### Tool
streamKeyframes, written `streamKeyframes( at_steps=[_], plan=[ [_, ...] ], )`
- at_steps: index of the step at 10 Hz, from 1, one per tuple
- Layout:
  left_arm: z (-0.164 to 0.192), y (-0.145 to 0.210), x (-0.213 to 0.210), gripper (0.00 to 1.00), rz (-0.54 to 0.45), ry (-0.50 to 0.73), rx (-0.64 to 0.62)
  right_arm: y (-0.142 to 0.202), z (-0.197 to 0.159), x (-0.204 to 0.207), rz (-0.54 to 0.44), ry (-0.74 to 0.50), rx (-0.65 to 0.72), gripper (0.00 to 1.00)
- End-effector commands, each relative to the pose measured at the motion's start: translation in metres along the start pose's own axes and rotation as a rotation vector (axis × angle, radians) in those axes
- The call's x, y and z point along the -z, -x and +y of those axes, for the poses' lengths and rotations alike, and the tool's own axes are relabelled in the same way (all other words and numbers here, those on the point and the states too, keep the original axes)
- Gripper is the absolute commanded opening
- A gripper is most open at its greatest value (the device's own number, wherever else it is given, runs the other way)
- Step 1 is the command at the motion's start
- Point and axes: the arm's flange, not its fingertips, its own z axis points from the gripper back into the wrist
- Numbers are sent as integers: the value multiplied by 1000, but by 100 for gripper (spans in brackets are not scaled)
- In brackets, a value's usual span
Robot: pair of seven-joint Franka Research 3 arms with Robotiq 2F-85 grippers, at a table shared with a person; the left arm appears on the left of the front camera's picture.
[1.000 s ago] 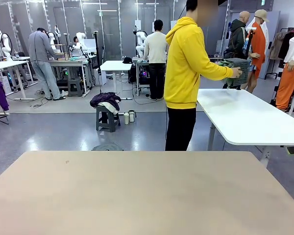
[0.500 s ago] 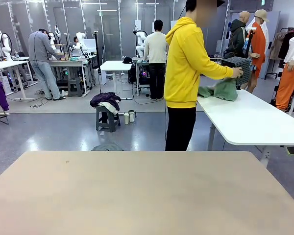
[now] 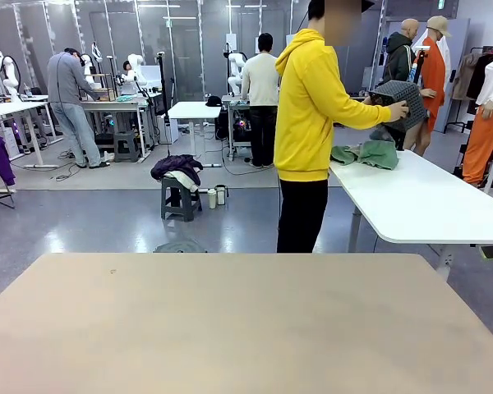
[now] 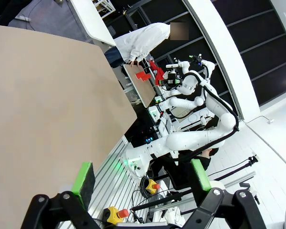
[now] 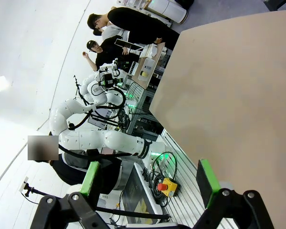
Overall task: Fold the towels and place them in the basket.
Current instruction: When a person lays out a Towel with hook on the table, fold it in half twice.
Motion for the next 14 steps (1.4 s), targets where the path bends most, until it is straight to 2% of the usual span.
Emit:
streamKeyframes(
  at_steps=[1,14],
  plan=[
    [-1,1,-2,100,5,14,8,0,1,-1,-4,-14,-9,100],
    [-1,1,-2,100,5,14,8,0,1,-1,-4,-14,-9,100]
  ],
)
